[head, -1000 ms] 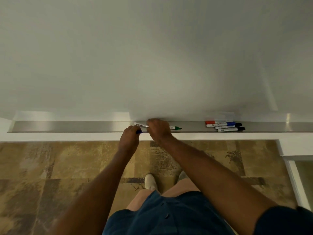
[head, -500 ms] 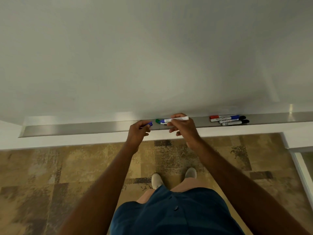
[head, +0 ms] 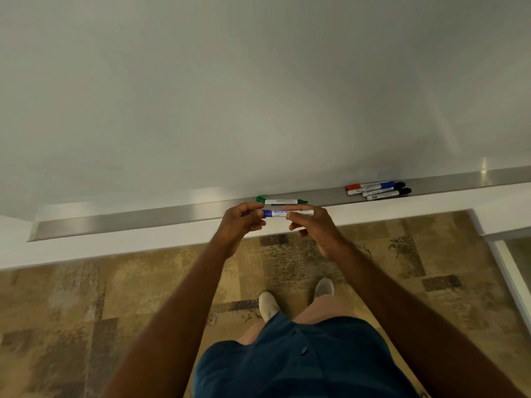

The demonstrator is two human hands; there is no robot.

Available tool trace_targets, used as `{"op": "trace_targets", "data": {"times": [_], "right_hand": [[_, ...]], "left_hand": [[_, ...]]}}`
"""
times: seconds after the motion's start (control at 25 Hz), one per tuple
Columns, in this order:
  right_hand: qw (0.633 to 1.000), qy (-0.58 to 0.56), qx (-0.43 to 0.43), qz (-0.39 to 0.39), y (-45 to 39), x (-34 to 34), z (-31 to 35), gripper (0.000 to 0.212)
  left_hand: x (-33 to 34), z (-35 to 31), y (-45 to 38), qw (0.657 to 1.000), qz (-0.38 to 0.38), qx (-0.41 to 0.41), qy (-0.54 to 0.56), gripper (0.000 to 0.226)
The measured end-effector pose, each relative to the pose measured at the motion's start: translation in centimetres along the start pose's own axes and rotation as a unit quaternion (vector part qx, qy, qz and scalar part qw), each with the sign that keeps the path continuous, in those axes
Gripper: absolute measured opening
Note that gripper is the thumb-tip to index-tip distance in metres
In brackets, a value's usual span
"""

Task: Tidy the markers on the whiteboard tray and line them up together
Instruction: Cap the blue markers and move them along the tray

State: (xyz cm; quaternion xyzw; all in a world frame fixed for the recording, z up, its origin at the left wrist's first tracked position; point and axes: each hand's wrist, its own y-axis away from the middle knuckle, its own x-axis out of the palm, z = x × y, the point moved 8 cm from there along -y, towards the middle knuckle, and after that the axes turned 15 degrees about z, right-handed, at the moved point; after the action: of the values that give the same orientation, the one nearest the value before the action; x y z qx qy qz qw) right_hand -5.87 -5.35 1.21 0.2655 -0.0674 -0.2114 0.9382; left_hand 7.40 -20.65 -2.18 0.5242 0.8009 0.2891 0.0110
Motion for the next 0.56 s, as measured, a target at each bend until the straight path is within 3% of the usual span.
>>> {"op": "trace_targets", "data": {"times": [0.12, 0.2, 0.4, 0.56], "right_hand": [[0.986, 0.162, -0.021, 0.035, 0.7, -0.5, 0.7, 0.029], [0.963, 0.265, -0.04, 0.017, 1.2, -0.6, 1.0, 0.032], [0.959, 0.276, -0.059, -0.037, 2.0, -2.8, 0.6, 0.029], [0.955, 0.29, -0.053, -0.015, 1.8, -5.3, -0.7, 0.03]], "left_hand": [[0.5, 0.4, 0.3, 0.998, -0.02, -0.003, 0.056, 0.017], [1.3, 0.6, 0.1, 0.997, -0.03, 0.0, 0.072, 0.015], [4.0, 0.8, -1.2, 0.996, -0.042, 0.006, 0.082, 0.014], [6.0, 1.3, -2.4, 0.997, -0.034, -0.006, 0.068, 0.012]]}}
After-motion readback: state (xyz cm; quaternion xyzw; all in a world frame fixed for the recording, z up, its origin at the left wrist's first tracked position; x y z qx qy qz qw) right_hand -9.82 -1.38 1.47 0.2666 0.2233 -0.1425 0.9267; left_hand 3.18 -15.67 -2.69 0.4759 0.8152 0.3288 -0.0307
